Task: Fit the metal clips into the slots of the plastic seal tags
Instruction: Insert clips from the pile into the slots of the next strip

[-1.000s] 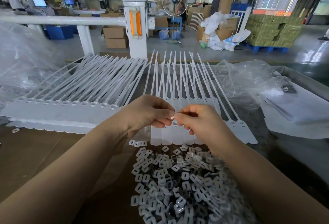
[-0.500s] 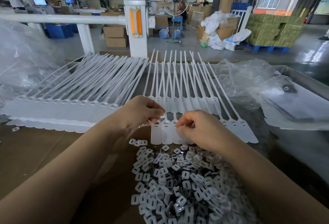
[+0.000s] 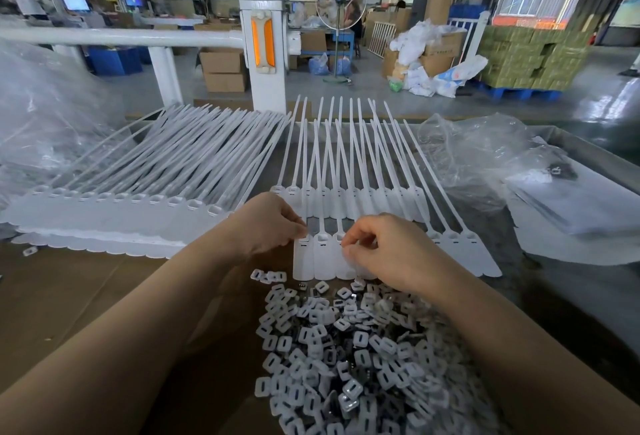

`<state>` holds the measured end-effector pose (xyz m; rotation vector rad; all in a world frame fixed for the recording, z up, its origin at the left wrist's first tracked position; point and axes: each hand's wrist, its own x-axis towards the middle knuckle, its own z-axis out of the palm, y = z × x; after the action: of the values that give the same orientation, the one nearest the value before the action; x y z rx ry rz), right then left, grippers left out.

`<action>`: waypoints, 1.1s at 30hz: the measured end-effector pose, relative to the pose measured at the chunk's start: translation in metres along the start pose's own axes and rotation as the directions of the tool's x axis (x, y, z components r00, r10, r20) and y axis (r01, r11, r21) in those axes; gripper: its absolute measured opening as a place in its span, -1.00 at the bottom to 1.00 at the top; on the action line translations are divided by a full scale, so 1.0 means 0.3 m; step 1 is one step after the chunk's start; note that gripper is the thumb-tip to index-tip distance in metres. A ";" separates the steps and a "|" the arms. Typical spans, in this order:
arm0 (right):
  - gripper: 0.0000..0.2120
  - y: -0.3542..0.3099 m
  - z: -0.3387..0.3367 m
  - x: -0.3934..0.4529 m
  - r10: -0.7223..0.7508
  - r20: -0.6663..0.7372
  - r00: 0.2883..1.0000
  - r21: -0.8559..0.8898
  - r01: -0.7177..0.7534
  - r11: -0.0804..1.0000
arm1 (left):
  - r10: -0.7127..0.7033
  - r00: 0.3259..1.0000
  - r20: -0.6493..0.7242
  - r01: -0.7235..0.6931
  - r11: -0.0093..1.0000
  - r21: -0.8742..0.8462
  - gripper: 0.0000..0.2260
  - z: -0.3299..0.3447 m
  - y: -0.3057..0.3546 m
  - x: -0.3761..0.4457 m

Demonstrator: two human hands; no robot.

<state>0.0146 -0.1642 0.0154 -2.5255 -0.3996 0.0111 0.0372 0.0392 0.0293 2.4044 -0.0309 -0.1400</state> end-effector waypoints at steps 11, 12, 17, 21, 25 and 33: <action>-0.88 -0.010 0.004 0.008 0.044 -0.084 0.995 0.209 -0.026 0.978 | 0.065 0.989 0.135 -0.010 0.928 -0.371 -0.94 -0.004 0.051 -0.017; -0.89 -0.012 0.004 0.008 0.050 -0.091 0.995 0.245 -0.026 0.969 | 0.086 0.987 0.138 -0.030 0.928 -0.370 -0.95 -0.001 0.055 -0.019; -0.94 -0.017 0.003 0.006 0.050 -0.104 0.993 0.299 -0.017 0.954 | 0.155 0.978 0.141 -0.089 0.916 -0.391 -0.95 -0.007 0.065 -0.027; -0.92 -0.019 -0.001 0.002 0.039 -0.089 0.995 0.325 -0.008 0.946 | 0.182 0.971 0.154 -0.093 0.885 -0.457 -0.93 -0.013 0.063 -0.031; -0.93 -0.022 0.000 0.000 0.000 -0.123 0.992 0.326 0.041 0.944 | 0.192 0.970 0.147 -0.091 0.852 -0.516 -0.89 -0.021 0.063 -0.034; -0.94 -0.013 0.005 0.007 0.009 -0.120 0.993 0.239 0.021 0.971 | 0.058 0.998 -0.017 -0.060 0.936 -0.346 -0.87 -0.013 0.030 -0.019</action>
<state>0.0152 -0.1598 0.0166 -2.2724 -0.3357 -0.0899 0.0319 0.0356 0.0386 2.0487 -0.0694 -0.1000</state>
